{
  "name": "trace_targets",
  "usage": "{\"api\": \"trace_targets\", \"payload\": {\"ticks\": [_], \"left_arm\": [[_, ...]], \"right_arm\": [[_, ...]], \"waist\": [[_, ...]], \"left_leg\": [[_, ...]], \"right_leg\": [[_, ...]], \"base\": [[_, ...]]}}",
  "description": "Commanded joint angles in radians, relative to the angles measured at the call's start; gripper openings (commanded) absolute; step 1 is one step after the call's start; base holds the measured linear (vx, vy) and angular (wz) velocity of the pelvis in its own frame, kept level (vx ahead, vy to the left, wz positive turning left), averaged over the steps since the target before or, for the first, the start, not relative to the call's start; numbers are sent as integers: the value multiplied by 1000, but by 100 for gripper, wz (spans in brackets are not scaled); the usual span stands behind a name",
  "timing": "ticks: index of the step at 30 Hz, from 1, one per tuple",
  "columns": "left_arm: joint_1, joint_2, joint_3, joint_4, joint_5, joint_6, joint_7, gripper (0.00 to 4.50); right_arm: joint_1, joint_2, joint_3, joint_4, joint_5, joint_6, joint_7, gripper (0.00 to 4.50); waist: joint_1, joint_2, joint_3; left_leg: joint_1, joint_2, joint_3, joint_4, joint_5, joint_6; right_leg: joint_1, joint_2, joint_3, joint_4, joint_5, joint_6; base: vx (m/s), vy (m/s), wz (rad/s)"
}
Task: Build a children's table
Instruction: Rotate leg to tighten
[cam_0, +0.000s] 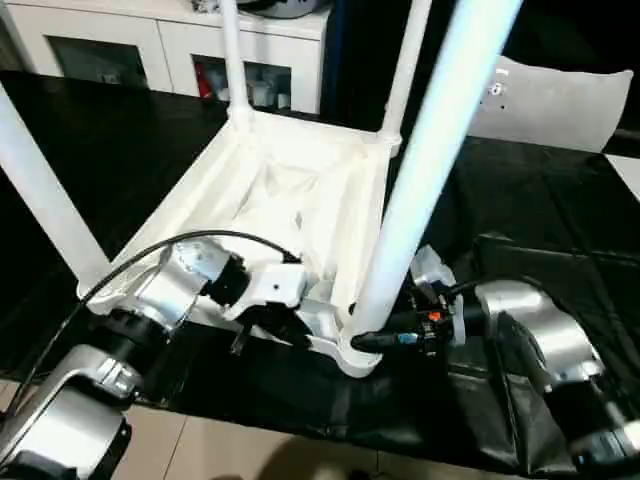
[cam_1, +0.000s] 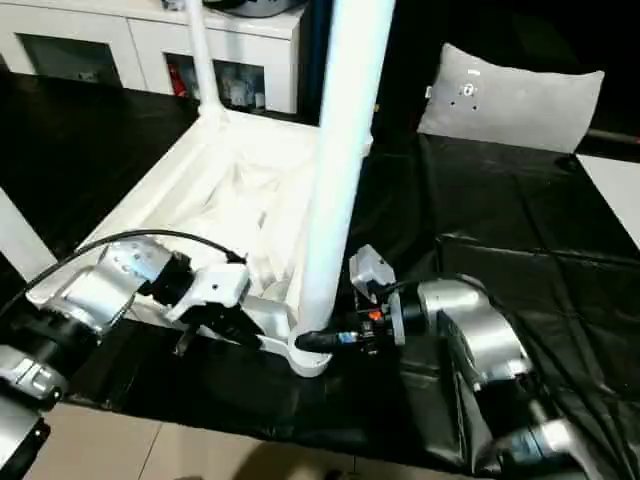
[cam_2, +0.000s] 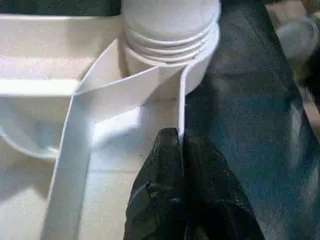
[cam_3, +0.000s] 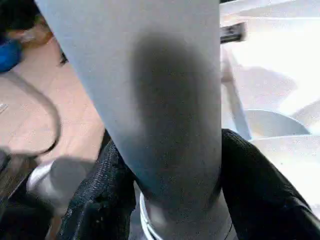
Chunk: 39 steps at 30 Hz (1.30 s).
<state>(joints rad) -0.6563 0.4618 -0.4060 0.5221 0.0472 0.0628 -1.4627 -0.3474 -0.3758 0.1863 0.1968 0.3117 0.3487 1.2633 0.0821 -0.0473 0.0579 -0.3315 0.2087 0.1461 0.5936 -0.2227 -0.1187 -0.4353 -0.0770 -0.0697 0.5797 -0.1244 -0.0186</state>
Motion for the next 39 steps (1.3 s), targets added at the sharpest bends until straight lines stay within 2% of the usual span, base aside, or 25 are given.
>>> {"api": "trace_targets", "payload": {"ticks": [1, 2, 3, 5, 6, 7, 9, 10, 13, 15, 16, 17, 19, 21, 22, 24, 27, 28, 29, 30, 33, 34, 36, 37, 39], "left_arm": [[13, -49, 27, -34, -3, 110, 137, 0], [16, -56, 32, -45, -4, 129, 155, 0], [21, -80, 47, -69, -4, 188, 206, 0], [23, -101, 58, -84, -1, 232, 248, 0], [19, -133, 71, -94, 1, 273, 299, 0], [14, -163, 82, -102, 8, 304, 348, 0], [1, -218, 103, -107, 21, 353, 441, 0], [-4, -238, 107, -110, 27, 370, 471, 0], [-24, -307, 124, -103, 46, 407, 581, 0], [-29, -338, 125, -107, 63, 423, 637, 0], [-30, -346, 125, -108, 65, 425, 651, 0], [-31, -350, 119, -106, 72, 417, 659, 0], [-31, -351, 116, -105, 76, 414, 663, 0], [-27, -349, 109, -113, 83, 421, 663, 0], [-22, -341, 106, -116, 85, 417, 658, 0], [-6, -305, 100, -119, 88, 398, 634, 0], [6, -264, 97, -113, 85, 365, 590, 0], [6, -264, 97, -113, 85, 365, 590, 0], [9, -251, 95, -111, 84, 351, 574, 0], [15, -215, 90, -104, 77, 320, 524, 0], [21, -182, 85, -99, 64, 286, 467, 0], [26, -159, 76, -94, 57, 239, 424, 0], [33, -117, 57, -83, 50, 186, 353, 0], [39, -84, 39, -70, 46, 118, 294, 0], [40, -61, 24, -62, 49, 85, 256, 0]], "right_arm": [[7, 80, 7, -29, 10, 56, -139, 207], [8, 97, 4, -28, -2, 58, -174, 207], [11, 145, -6, -24, -29, 71, -275, 207], [12, 182, -16, -22, -45, 85, -349, 207], [10, 229, -31, -11, -62, 90, -438, 207], [10, 268, -42, -6, -76, 96, -507, 207], [11, 335, -60, 8, -103, 87, -627, 206], [11, 362, -73, 13, -110, 92, -682, 206], [8, 445, -104, 33, -143, 93, -854, 206], [9, 486, -116, 31, -168, 89, -931, 206], [10, 494, -117, 29, -172, 83, -944, 261], [11, 498, -116, 26, -182, 64, -953, 275], [12, 500, -117, 24, -187, 52, -957, 281], [15, 500, -120, 17, -197, 34, -964, 296], [20, 487, -127, 7, -195, 25, -958, 321], [32, 430, -154, -24, -169, 13, -898, 330], [49, 335, -151, -61, -130, 9, -751, 363], [49, 335, -151, -61, -130, 9, -751, 371], [53, 310, -151, -70, -116, 14, -712, 376], [60, 239, -152, -79, -102, 14, -623, 383], [64, 175, -146, -80, -98, 1, -537, 410], [63, 140, -144, -76, -90, -3, -486, 426], [56, 87, -146, -60, -77, -25, -404, 426], [45, 43, -140, -40, -70, -53, -326, 426], [36, 14, -135, -29, -52, -63, -259, 426]], "waist": [[-9, 4, -60], [-11, 2, -59], [-18, 1, -56], [-37, 0, -53], [-49, 5, -53], [-59, -2, -53], [-70, 4, -54], [-75, 2, -54], [-80, 12, -57], [-81, 15, -60], [-81, 13, -58], [-80, 13, -59], [-79, 15, -62], [-76, 15, -65], [-74, 13, -65], [-71, 15, -68], [-66, 15, -70], [-65, 13, -72], [-62, 16, -72], [-62, 18, -73], [-59, 16, -70], [-58, 15, -70], [-57, 13, -68], [-54, 14, -68], [-49, 12, -66]], "left_leg": [[-14, 6, 21, -78, -156, 21], [-15, 4, 20, -78, -172, 17], [-17, 1, 16, -79, -198, 10], [-20, -4, 12, -78, -220, 2], [-23, -8, 9, -77, -230, 2], [-26, -12, 8, -72, -235, 8], [-19, -15, 10, -66, -242, 13], [-18, -18, 10, -64, -245, 22], [-17, -11, 6, -71, -255, 33], [-18, -6, 4, -77, -259, 34], [-18, -4, 5, -79, -269, 37], [-16, -4, 5, -79, -272, 39], [-20, 0, 5, -82, -258, 44], [-24, 3, 8, -83, -220, 48], [-25, 2, 10, -82, -201, 50], [-25, 2, 12, -80, -175, 58], [-28, 3, 13, -77, -132, 84], [-28, 3, 15, -75, -110, 95], [-27, 3, 15, -73, -102, 98], [-32, 3, 14, -73, -85, 102], [-29, 5, 16, -72, -100, 112], [-28, 6, 16, -73, -109, 107], [-26, 7, 16, -74, -131, 102], [-24, 9, 15, -74, -144, 101], [-21, 10, 17, -74, -154, 97]], "right_leg": [[69, -46, 34, -64, -433, -150], [70, -45, 32, -68, -468, -135], [69, -46, 28, -78, -545, -100], [66, -46, 20, -91, -625, -58], [68, -46, 15, -96, -658, -38], [66, -44, 9, -106, -688, -17], [55, -43, 5, -114, -701, -14], [55, -41, -1, -120, -709, -9], [57, -41, -7, -121, -656, -27], [60, -42, -6, -114, -597, -45], [58, -42, -4, -114, -575, -52], [58, -42, -2, -112, -563, -57], [63, -44, 4, -102, -506, -77], [68, -47, 12, -90, -420, -111], [70, -47, 14, -84, -384, -127], [75, -48, 16, -79, -349, -144], [81, -47, 16, -71, -280, -169], [83, -47, 18, -67, -249, -180], [83, -48, 18, -65, -237, -190], [88, -50, 17, -62, -224, -200], [87, -49, 18, -64, -237, -207], [86, -49, 17, -66, -262, -202], [84, -49, 16, -70, -307, -189], [82, -50, 15, -73, -327, -185], [79, -51, 16, -75, -345, -179]], "base": [[0, 0, 0], [0, 0, 0], [0, 0, 0], [0, 0, 0], [0, 0, 0], [0, 0, 0], [0, 0, 0], [0, 0, 0], [0, 0, 0], [0, 0, 0], [0, 0, 0], [0, 0, 0], [0, 0, 0], [0, 0, 0], [0, 0, 0], [0, 0, 0], [0, 0, 0], [0, 0, 0], [0, 0, 0], [0, 0, 0], [0, 0, 0], [0, 0, 0], [0, 0, 0], [0, 0, 0], [0, 0, 0]]}}
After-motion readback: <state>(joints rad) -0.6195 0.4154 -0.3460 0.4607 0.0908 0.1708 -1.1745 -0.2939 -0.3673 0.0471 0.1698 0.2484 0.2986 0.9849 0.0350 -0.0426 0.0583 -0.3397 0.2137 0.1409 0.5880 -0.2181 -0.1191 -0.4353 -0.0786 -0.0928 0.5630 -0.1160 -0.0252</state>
